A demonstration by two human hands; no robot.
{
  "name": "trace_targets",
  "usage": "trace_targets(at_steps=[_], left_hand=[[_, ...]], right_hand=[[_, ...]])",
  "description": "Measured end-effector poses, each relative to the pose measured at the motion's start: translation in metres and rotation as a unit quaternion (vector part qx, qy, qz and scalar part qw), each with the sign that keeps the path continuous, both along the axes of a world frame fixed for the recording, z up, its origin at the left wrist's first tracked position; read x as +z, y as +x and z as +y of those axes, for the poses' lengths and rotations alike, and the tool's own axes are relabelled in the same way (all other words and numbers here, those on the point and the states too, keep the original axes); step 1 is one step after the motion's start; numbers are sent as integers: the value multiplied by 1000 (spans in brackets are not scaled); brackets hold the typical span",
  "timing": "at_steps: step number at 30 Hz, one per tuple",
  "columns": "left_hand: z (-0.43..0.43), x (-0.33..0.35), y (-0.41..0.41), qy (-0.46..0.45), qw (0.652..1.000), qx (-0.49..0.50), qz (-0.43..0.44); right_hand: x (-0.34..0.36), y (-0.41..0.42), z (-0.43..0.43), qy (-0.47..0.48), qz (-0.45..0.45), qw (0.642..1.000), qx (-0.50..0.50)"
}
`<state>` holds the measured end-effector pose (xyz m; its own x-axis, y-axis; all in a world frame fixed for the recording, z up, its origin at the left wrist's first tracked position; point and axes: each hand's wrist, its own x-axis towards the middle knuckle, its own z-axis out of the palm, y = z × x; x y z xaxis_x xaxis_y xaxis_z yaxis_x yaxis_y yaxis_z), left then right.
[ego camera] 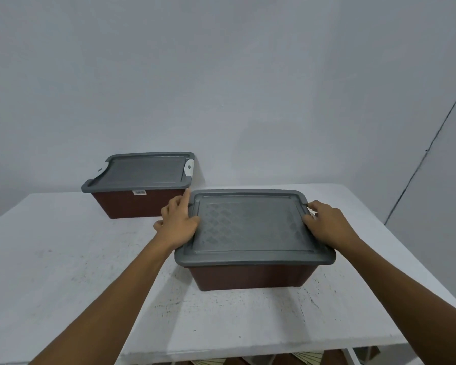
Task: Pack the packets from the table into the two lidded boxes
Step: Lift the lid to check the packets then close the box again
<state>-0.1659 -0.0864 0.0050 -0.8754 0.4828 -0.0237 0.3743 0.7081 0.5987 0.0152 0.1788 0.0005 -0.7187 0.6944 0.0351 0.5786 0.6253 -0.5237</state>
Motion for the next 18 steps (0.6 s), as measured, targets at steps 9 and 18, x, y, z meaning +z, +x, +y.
trace_targets(at_steps=[9,18], left_hand=[[-10,-9,3,113,984,66,-123],[-13,-1,19,96,992,73,-20]], right_hand=[[-2,-3,-5,-47,36,998,6],[-7,-6,-7,35,-6,999,-5]])
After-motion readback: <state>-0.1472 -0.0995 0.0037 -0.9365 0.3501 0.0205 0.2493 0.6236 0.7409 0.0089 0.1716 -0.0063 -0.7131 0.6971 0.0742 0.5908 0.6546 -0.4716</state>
